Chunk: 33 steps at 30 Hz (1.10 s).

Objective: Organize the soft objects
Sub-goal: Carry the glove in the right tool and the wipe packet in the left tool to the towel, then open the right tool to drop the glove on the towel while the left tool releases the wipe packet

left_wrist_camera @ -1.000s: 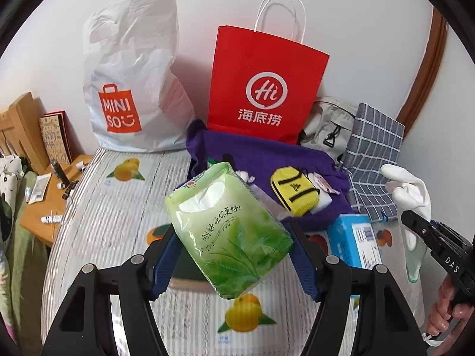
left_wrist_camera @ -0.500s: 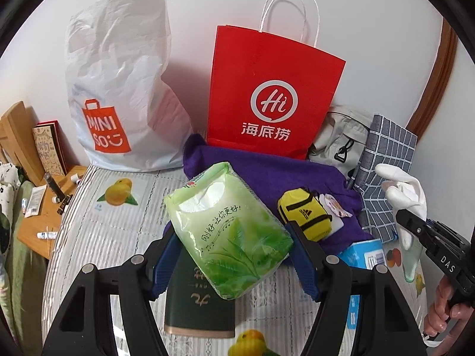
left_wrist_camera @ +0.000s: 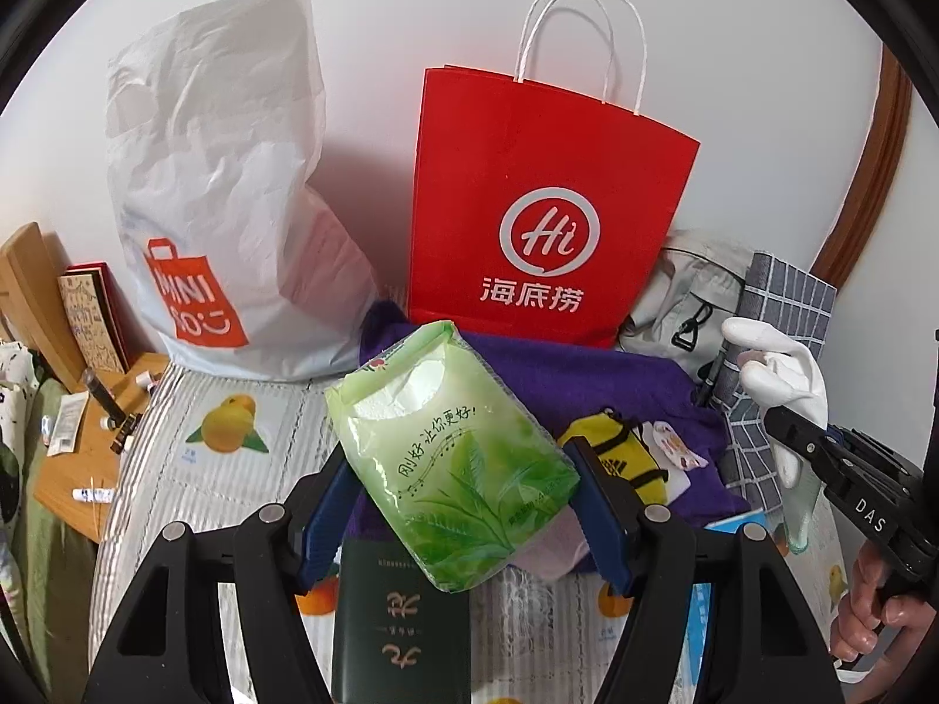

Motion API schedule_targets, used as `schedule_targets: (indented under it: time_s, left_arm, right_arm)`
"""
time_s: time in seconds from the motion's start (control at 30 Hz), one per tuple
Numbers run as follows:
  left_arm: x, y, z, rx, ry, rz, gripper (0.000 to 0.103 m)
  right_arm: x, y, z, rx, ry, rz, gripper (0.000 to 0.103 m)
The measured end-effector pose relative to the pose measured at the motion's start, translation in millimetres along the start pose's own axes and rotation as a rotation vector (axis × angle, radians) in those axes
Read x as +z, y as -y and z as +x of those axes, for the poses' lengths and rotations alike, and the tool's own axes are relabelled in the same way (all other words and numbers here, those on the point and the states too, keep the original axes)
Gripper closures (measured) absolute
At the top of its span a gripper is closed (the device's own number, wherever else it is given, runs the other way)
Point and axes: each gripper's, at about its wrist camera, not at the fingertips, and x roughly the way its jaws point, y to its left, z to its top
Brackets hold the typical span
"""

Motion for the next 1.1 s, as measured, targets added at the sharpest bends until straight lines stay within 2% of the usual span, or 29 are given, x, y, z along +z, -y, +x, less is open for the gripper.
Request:
schedule_targets:
  time_s: [0.1, 0.3, 0.53, 0.63, 0.8, 0.9, 0.97, 1.03, 1.1]
  left_arm:
    - [5, 2, 14, -0.001, -0.015, 0.003, 0.036]
    - [6, 13, 66, -0.015, -0.104, 0.017, 0.035]
    - [6, 19, 116, -0.023, -0.179, 0.002, 0.035]
    - [3, 22, 127, -0.015, -0.195, 0.015, 0.035]
    - [-1, 20, 136, -0.047, -0.21, 0.003, 0.034]
    - [0, 17, 140, -0.024, -0.215, -0.004, 0.032]
    - [2, 15, 143, -0.018, -0.221, -0.017, 0.026]
    - [3, 13, 141, -0.019, -0.226, -0.024, 0.016]
    - [4, 11, 138, -0.021, -0.23, -0.029, 0.016]
  right_arm:
    - [5, 4, 12, -0.004, -0.007, -0.002, 0.088]
    - [3, 22, 52, -0.03, -0.07, 0.006, 0.088]
    - [-4, 39, 97, -0.011, -0.139, 0.027, 0.088]
    - [-10, 41, 112, 0.001, -0.175, 0.029, 0.085]
    - [-15, 44, 123, 0.007, -0.189, 0.043, 0.082]
    - [-15, 42, 123, 0.008, -0.178, 0.043, 0.07]
    - [-13, 41, 123, 0.008, -0.164, 0.042, 0.051]
    - [-10, 39, 119, 0.006, -0.145, 0.038, 0.036]
    - [-8, 38, 112, -0.001, -0.124, 0.036, 0.034]
